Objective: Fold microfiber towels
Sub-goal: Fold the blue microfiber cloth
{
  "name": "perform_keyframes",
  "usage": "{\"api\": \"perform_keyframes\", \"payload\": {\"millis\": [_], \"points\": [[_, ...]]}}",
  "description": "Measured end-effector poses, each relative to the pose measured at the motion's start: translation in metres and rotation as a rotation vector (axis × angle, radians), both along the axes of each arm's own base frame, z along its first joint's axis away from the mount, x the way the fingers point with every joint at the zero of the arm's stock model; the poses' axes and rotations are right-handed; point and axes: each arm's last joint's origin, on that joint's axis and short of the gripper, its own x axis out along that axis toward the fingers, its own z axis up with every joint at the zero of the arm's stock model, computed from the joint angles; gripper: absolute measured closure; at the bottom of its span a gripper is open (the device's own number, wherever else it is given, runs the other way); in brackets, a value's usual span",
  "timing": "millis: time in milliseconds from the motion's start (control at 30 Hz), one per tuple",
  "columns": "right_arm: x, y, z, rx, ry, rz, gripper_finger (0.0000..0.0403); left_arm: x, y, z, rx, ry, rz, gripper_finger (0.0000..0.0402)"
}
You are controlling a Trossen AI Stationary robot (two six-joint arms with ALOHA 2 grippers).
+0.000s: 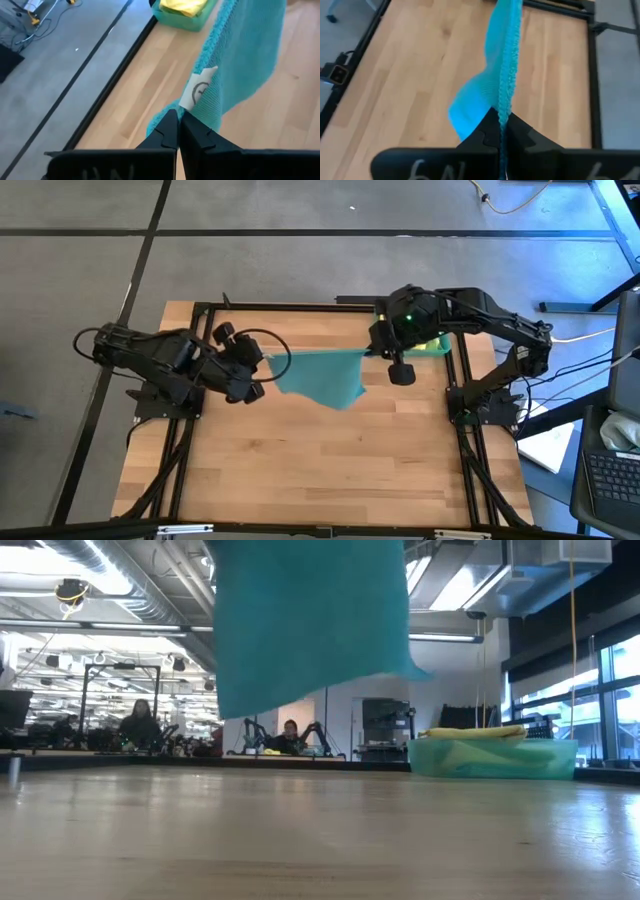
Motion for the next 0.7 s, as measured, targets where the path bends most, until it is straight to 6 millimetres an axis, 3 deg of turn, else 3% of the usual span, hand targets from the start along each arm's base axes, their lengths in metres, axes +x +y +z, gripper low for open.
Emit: {"api": "perform_keyframes", "payload": {"millis": [700], "points": [[0.038,-0.005,-0.038,0.028,0.175,0.025,0.0396,-0.010,0.002,0.003,0.008,0.000,0.006,0.0401]]}}
